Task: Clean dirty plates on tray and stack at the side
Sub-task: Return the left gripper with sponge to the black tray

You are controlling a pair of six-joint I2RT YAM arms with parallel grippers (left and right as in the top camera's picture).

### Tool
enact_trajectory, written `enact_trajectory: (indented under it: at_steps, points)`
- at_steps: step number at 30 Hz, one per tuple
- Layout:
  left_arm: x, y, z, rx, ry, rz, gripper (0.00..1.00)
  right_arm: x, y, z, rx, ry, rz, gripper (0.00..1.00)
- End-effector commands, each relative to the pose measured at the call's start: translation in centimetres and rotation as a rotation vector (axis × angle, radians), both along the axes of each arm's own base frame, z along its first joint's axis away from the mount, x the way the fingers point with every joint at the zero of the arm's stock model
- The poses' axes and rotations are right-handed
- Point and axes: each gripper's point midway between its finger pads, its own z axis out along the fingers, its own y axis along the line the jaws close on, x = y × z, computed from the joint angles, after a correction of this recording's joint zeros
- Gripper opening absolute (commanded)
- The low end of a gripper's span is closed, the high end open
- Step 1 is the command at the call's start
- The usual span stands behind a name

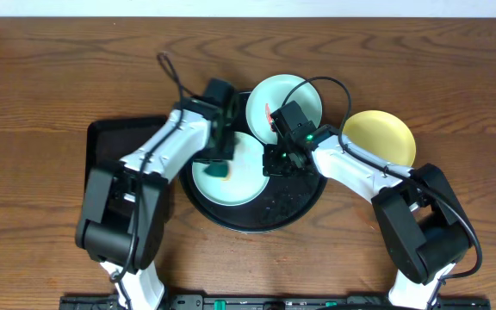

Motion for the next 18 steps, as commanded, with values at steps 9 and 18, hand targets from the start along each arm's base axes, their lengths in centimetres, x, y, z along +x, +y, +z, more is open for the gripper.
enact_trajectory:
  at_steps: [9,18]
  points:
    - [-0.1,4.7,7.1,0.086,-0.121,0.140,0.08,0.0,-0.4,-0.8,-0.022,0.020,-0.004,0.01]
    - [-1.1,8.6,12.5,0.062,-0.228,0.253,0.07,0.3,-0.3,-0.7,-0.015,0.008,-0.005,0.06]
